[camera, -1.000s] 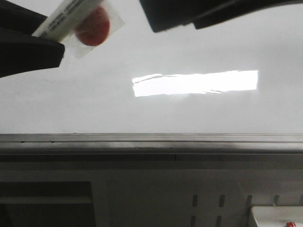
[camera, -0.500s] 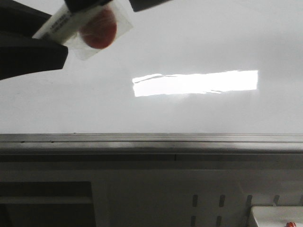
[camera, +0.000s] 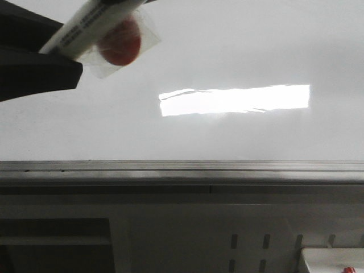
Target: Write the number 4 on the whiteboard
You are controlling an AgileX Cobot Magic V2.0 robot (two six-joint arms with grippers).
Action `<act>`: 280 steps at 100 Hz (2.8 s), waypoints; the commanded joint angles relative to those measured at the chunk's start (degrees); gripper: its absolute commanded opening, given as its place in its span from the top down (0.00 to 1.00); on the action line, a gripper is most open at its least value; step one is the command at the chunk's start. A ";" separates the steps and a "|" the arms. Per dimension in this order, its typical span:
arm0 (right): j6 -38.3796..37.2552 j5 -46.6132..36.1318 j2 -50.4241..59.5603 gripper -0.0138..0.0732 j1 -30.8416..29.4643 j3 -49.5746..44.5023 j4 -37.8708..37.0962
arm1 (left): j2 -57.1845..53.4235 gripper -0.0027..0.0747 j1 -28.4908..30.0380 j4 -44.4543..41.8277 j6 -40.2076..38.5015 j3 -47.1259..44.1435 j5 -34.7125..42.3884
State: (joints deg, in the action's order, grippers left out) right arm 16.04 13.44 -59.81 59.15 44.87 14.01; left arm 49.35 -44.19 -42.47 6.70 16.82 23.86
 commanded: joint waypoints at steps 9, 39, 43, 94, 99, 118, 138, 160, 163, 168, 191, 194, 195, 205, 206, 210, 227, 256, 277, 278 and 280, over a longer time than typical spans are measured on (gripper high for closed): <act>0.67 -4.09 0.70 0.92 -0.03 2.09 -1.44 | -1.54 0.62 -0.31 6.77 -0.48 1.58 4.34; -0.21 1.07 -0.27 0.91 -4.08 5.28 -1.44 | -11.27 0.52 -0.18 24.82 -0.48 1.58 -11.89; -0.36 2.10 -0.90 0.91 -5.09 6.71 -1.44 | -12.47 0.52 0.04 28.19 -0.48 1.58 -14.35; -0.47 9.82 -15.60 0.91 -12.64 26.65 -8.00 | -18.22 0.52 15.28 41.49 -0.48 1.58 -17.87; -0.47 9.26 -16.41 0.91 -12.64 27.41 -9.21 | -18.22 0.52 16.62 41.49 -0.48 1.58 -17.57; -0.47 8.23 -19.18 0.91 -13.76 29.22 -10.82 | -18.22 0.52 18.29 41.49 -0.48 1.58 -16.16; -0.47 7.01 -20.29 0.91 -14.52 29.22 -11.03 | -18.22 0.52 18.29 41.49 -0.48 1.58 -15.70; -0.47 9.05 -22.24 0.91 -14.39 29.01 -11.09 | -18.22 0.52 18.29 41.49 -0.48 1.58 -15.70; -0.47 9.56 -22.51 0.91 -14.18 28.90 -10.85 | -18.22 0.52 18.29 41.49 -0.48 1.58 -15.70; -0.47 10.05 -22.51 0.91 -13.95 28.17 -10.34 | -18.22 0.52 18.29 41.49 -0.48 1.58 -15.70; -0.47 10.05 -22.51 0.91 -11.95 25.16 -8.97 | -18.22 0.52 18.29 41.49 -0.48 1.58 -15.70; -0.47 10.06 -22.51 0.91 -11.95 25.16 -8.97 | -18.22 0.52 18.29 41.49 -0.48 1.58 -15.62; -0.47 10.06 -22.51 0.91 -11.95 25.16 -8.97 | -18.22 0.52 18.29 41.49 -0.48 1.58 -15.62; -0.78 10.99 -21.88 0.91 -12.09 25.16 -8.97 | -18.22 0.52 18.29 41.25 -0.48 1.58 -15.62; -0.78 11.27 -21.73 0.91 -12.16 25.16 -8.97 | -18.22 0.52 18.29 41.25 -0.48 1.58 -15.62; -0.78 12.12 -21.23 0.91 -12.23 25.16 -9.39 | -18.22 0.52 18.29 41.25 -0.48 1.58 -15.62; -3.13 14.87 -17.08 0.91 -13.85 22.51 -11.64 | -18.22 0.52 18.29 41.25 -0.48 1.58 -15.62; -6.29 15.61 -11.51 0.91 -16.99 17.32 -14.97 | -18.22 0.52 18.29 41.25 -0.48 1.58 -15.62; -6.29 15.79 -11.22 0.92 -13.67 21.05 -13.67 | -18.22 0.52 18.29 41.25 -0.48 1.58 -15.62; -6.29 15.80 -11.22 0.92 -13.52 21.27 -13.68 | -18.22 0.52 18.29 41.25 -0.48 1.58 -15.62; -6.29 15.92 -11.22 0.92 -13.05 21.83 -13.68 | -18.22 0.52 18.29 41.25 -0.48 1.58 -15.62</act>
State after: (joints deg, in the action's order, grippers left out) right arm 9.91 32.65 -72.67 44.53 62.74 0.74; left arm 31.04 -25.98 -1.50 6.70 16.82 3.39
